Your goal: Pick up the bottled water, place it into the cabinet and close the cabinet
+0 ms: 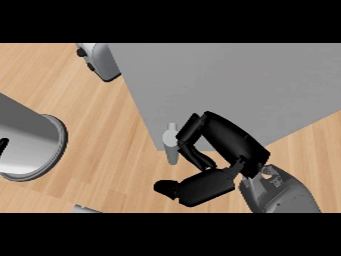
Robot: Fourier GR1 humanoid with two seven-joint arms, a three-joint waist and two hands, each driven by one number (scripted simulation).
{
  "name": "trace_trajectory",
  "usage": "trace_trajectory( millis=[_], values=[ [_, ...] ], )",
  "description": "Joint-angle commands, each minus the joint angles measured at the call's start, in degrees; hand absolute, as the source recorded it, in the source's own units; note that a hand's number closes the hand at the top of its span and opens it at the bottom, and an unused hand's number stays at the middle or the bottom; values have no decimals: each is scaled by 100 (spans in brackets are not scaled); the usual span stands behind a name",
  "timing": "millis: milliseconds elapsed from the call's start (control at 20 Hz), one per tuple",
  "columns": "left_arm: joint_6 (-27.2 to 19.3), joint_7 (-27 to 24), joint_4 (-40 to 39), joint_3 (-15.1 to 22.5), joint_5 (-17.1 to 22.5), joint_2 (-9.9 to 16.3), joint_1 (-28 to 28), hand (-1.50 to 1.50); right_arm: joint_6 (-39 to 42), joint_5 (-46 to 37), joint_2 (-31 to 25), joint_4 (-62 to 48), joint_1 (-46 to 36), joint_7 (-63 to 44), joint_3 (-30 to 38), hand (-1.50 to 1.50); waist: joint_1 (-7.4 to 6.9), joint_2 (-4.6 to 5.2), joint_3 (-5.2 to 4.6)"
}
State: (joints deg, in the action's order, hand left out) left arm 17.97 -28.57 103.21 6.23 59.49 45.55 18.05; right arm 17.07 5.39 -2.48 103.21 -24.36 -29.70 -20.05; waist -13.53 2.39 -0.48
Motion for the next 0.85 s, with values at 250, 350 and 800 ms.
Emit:
trace_trajectory(
  millis=[250,350,800],
  values=[
    [122,-72,-151,-89,20,-30,35,-150,-1640,-208,245,-2052,-2218,29,911,150,144,24,15],
    [127,-97,-179,-141,40,-21,71,-150,-1913,-70,246,-2359,-2265,128,1008,150,206,47,28],
    [232,-139,-161,-222,36,27,218,-150,-2825,395,248,-2833,-2697,122,973,-150,251,7,35]
  ],
)
